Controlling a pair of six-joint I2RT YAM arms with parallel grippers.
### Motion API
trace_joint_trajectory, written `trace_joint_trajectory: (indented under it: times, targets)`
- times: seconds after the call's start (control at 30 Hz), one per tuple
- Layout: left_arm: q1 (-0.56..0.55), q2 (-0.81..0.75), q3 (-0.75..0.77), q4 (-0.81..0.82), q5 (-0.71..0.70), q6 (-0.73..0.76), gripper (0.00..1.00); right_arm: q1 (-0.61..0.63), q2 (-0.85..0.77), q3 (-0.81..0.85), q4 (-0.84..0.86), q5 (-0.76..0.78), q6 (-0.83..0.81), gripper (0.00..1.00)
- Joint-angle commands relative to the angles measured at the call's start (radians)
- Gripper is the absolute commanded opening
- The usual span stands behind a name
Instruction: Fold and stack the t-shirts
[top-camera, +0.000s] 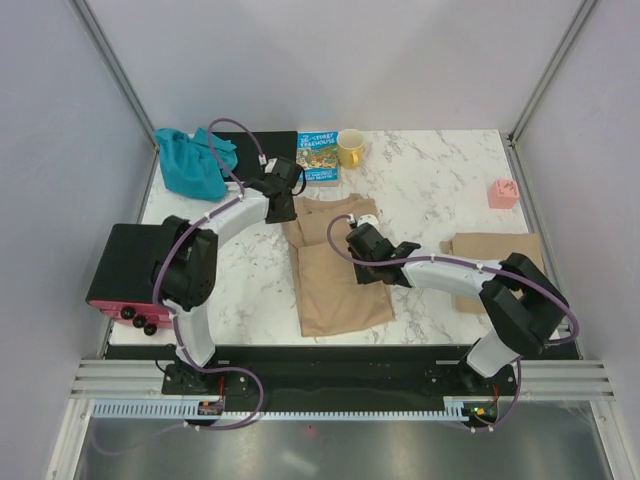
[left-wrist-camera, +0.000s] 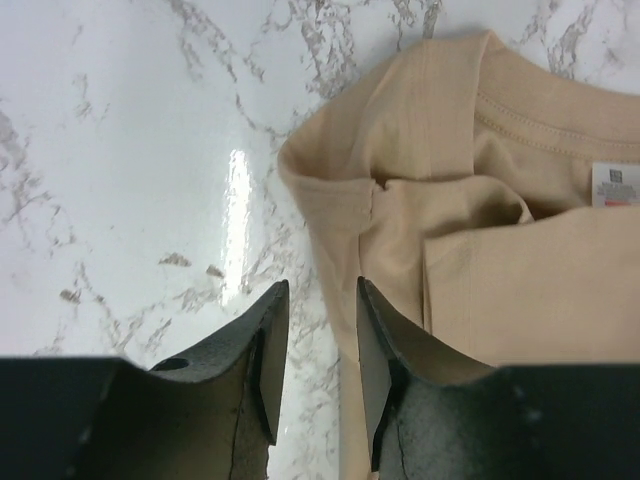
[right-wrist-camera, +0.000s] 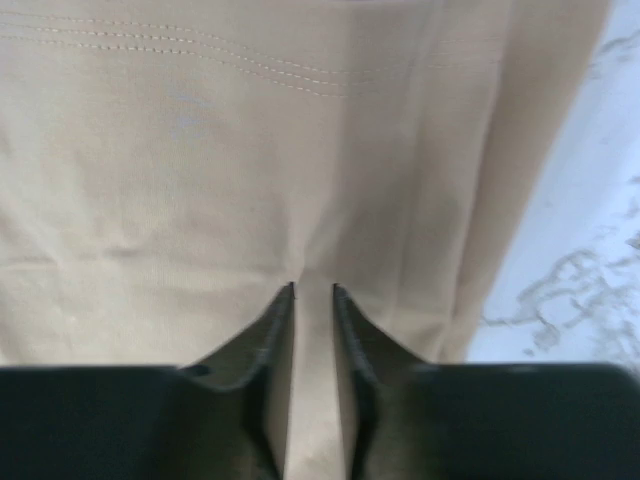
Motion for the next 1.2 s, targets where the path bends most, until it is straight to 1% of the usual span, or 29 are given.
trace_joint_trajectory:
  times: [0.0, 0.1, 0.17, 0.27, 0.3, 0.33, 0.37, 0.4, 0.47, 0.5, 0.6, 0.67, 0.9, 0.97, 1.03, 1.17]
  targets:
    - [0.000, -0.152, -0.058, 0.012, -0.023, 0.005, 0.41, 0.004, -0.118, 0.000, -0.016, 0.101, 0.023, 0.32]
    - [-0.001, -0.235, -0.159, 0.014, -0.001, -0.021, 0.41, 0.006, -0.157, -0.002, -0.036, 0.210, 0.040, 0.36]
    - [-0.009, -0.296, -0.200, 0.015, 0.028, -0.035, 0.42, 0.001, -0.181, -0.012, -0.040, 0.262, 0.044, 0.39]
    - [-0.041, -0.375, -0.298, 0.037, 0.086, -0.049, 0.43, -0.008, -0.196, -0.014, -0.065, 0.288, 0.055, 0.41]
    - [-0.052, -0.390, -0.352, 0.043, 0.097, -0.057, 0.45, -0.014, -0.188, -0.014, -0.071, 0.285, 0.061, 0.40]
    - [-0.069, -0.402, -0.375, 0.048, 0.121, -0.069, 0.47, -0.017, -0.184, -0.018, -0.076, 0.276, 0.060, 0.44]
    - [-0.075, -0.425, -0.401, 0.069, 0.141, -0.087, 0.47, -0.016, -0.182, -0.023, -0.083, 0.268, 0.060, 0.51]
    - [-0.080, -0.435, -0.456, 0.090, 0.170, -0.095, 0.47, -0.017, -0.187, -0.031, -0.082, 0.258, 0.066, 0.52]
    - [-0.090, -0.461, -0.510, 0.145, 0.235, -0.118, 0.48, -0.017, -0.211, -0.064, -0.070, 0.239, 0.077, 0.50]
    - [-0.100, -0.488, -0.561, 0.164, 0.274, -0.124, 0.49, -0.017, -0.222, -0.086, -0.069, 0.227, 0.084, 0.49]
    - [-0.121, -0.550, -0.640, 0.213, 0.327, -0.136, 0.55, -0.019, -0.265, -0.123, -0.057, 0.190, 0.094, 0.50]
    - [-0.132, -0.577, -0.667, 0.219, 0.336, -0.143, 0.56, -0.020, -0.285, -0.138, -0.066, 0.167, 0.106, 0.52]
    - [-0.169, -0.660, -0.745, 0.215, 0.456, -0.173, 0.56, -0.023, -0.349, -0.204, -0.119, 0.123, 0.167, 0.52]
    - [-0.179, -0.676, -0.759, 0.215, 0.473, -0.175, 0.56, -0.025, -0.384, -0.218, -0.123, 0.058, 0.172, 0.52]
    - [-0.207, -0.685, -0.768, 0.213, 0.483, -0.176, 0.56, -0.023, -0.411, -0.236, -0.131, 0.029, 0.178, 0.52]
    - [-0.244, -0.680, -0.790, 0.213, 0.522, -0.190, 0.56, -0.023, -0.405, -0.250, -0.181, 0.044, 0.178, 0.52]
